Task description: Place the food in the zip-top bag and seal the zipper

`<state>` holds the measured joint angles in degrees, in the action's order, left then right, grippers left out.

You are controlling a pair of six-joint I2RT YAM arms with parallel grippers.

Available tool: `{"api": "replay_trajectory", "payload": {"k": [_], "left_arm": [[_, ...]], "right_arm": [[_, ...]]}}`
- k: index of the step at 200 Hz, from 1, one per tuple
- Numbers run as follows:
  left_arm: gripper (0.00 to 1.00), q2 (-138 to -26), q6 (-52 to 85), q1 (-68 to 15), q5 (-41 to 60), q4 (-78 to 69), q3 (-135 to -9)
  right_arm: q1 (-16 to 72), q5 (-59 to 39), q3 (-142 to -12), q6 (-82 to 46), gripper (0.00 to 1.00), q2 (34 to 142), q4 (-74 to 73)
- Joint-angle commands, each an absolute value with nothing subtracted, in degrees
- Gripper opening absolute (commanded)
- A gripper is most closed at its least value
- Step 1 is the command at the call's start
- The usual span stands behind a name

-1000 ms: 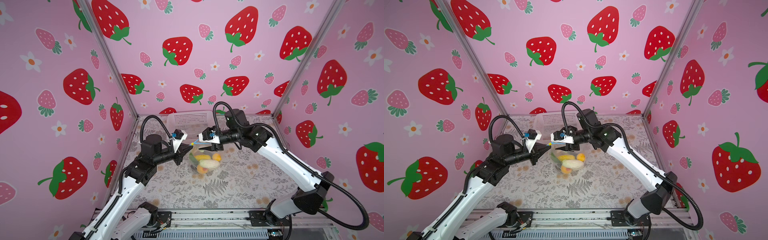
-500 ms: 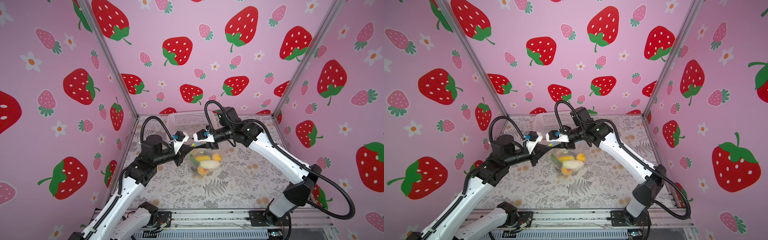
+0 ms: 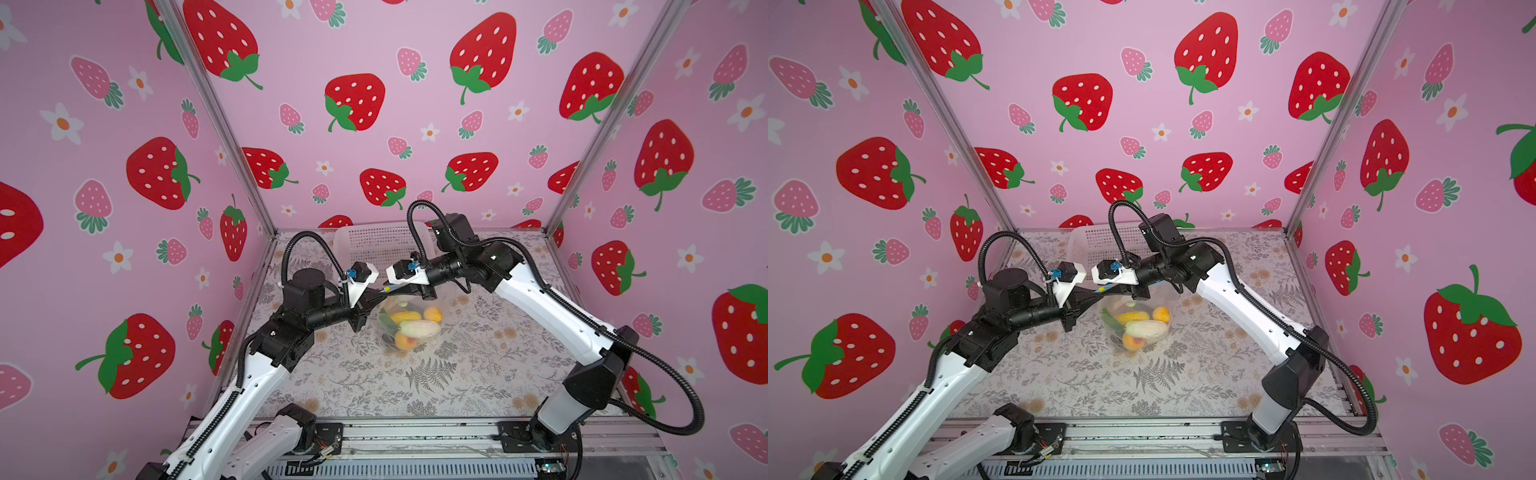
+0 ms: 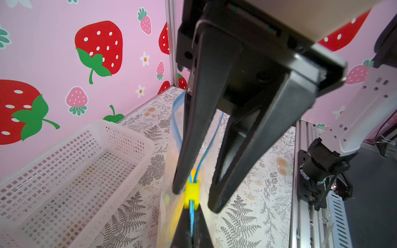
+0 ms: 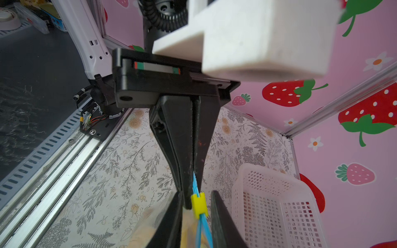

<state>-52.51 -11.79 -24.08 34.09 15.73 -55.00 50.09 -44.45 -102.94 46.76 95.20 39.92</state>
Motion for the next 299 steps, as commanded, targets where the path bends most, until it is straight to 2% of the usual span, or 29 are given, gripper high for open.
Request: {"api": "replay_trajectory", "payload": {"k": [1,106,219,299], "left_arm": [[0.00,-52.7,-13.2,-24.3,35.2,13.7,-58.5],[0.00,-53.2,-10.2,-24.3,33.6,13.2,-59.1],[0.00,-49.9,-7.2,-23.8,27.5,10.0,-54.3],[0.00,-47.3,-4.0,-20.3,21.6,7.9,-50.2]], "right_arm": [[49.8,-46.6,-104.0,48.8,0.22,95.8,42.6],[49.8,-42.7,-104.4,48.3,0.10,95.9,43.0],[49.0,-38.1,-108.4,47.7,0.09,97.3,46.4],[47.5,-35.9,-107.9,47.0,0.10,96.2,47.6]]}}
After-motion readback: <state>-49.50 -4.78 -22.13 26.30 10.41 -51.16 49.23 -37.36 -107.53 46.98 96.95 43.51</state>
